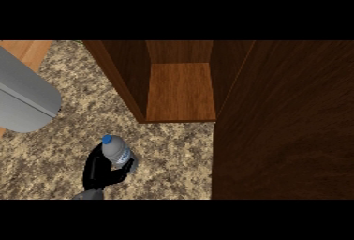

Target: Pick up the bottled water, place it into the cabinet and close the cabinet

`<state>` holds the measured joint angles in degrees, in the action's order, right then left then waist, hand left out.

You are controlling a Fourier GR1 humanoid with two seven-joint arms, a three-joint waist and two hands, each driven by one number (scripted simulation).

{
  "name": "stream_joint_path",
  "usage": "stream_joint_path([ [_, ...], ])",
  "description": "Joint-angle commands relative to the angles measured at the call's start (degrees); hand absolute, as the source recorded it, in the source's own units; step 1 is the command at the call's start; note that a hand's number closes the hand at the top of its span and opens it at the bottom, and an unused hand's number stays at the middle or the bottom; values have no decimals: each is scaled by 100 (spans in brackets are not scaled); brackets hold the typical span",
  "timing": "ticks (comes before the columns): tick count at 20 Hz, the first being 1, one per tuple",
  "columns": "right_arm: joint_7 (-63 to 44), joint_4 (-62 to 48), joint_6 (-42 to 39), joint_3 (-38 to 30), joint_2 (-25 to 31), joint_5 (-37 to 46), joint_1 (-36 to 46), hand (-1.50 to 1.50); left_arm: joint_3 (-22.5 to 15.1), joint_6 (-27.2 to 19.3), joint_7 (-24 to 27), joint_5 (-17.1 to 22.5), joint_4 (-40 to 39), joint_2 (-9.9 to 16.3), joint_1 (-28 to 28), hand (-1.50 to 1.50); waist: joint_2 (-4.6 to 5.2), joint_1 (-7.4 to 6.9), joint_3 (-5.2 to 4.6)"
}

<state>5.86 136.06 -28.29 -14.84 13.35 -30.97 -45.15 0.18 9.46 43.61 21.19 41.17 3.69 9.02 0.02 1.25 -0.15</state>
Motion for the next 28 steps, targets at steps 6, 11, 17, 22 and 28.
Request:
stream_joint_path([
  [6, -306, 1059, 263, -144, -24, -637, -257, -150, 576, 1121, 45, 457, -499, 849, 209, 150, 7, -51, -1],
  [11, -167, 1235, 64, -299, -34, -890, -734, -150, 628, 919, 178, 307, -575, 992, 537, 150, -10, 9, 3],
  [17, -141, 1289, 184, -126, -156, -614, -713, -150, 368, 852, -416, 253, 208, 984, 353, 150, -24, -79, 12],
  [22, 6, 1049, 116, -310, -6, -775, -630, -150, -2, 83, -839, 91, 1237, 416, 340, 150, -41, -109, 17],
  [28, 33, 1015, 113, -232, -51, -707, -617, -150, -365, -323, -1608, -16, 2087, 148, 374, 150, -30, -83, 13],
])
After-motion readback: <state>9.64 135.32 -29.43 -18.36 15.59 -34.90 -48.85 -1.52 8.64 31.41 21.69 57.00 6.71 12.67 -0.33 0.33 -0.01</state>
